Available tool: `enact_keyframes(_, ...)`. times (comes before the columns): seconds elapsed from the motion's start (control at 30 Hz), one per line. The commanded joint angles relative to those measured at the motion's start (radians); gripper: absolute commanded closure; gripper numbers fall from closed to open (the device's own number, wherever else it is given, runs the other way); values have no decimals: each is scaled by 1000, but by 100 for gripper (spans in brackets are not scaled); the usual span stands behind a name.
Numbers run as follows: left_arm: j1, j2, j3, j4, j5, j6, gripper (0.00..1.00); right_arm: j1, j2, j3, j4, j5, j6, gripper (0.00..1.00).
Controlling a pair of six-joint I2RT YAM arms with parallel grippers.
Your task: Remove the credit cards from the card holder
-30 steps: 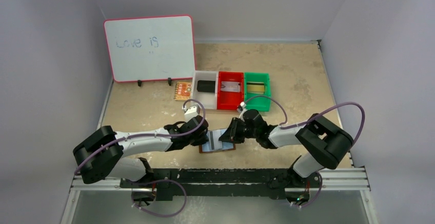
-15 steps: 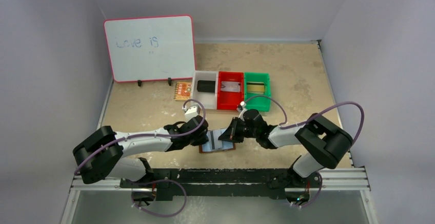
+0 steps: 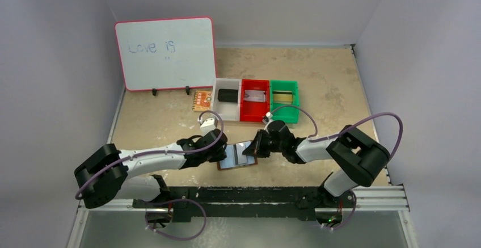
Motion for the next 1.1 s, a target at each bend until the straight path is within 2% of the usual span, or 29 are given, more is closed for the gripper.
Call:
enact_keyframes(0.0,-1,-30,39,-136,-70,27,85,-6,33,26,-42,8,-46,100)
enact_keyframes(0.3,0,-37,179,-265,-163,38,72,-6,12,7,-31,7,-46,100)
enact_keyframes(0.47,-1,-45,185,-247,-148,22,68,-5,-13,-21,-14,22,-37,100)
enact_keyframes(0.6,-1,-42,154,-154,-77,13,66,-6,-38,-32,-12,41,-28,100)
enact_keyframes(0.7,-1,-22,157,-148,-57,11,65,-6,-53,-37,-19,57,-10,100)
enact_keyframes(0.8,-1,-26,140,-112,-24,15,65,-6,-66,-37,-39,68,-9,100)
enact_keyframes(0.9,0,-5,109,6,76,42,67,-6,-86,-39,-76,90,-3,100)
enact_keyframes(1.0,-1,58,100,80,167,60,74,-6,-121,-44,-116,113,3,100)
enact_keyframes(1.07,-3,93,98,60,147,55,80,-5,-150,-46,-138,127,6,100)
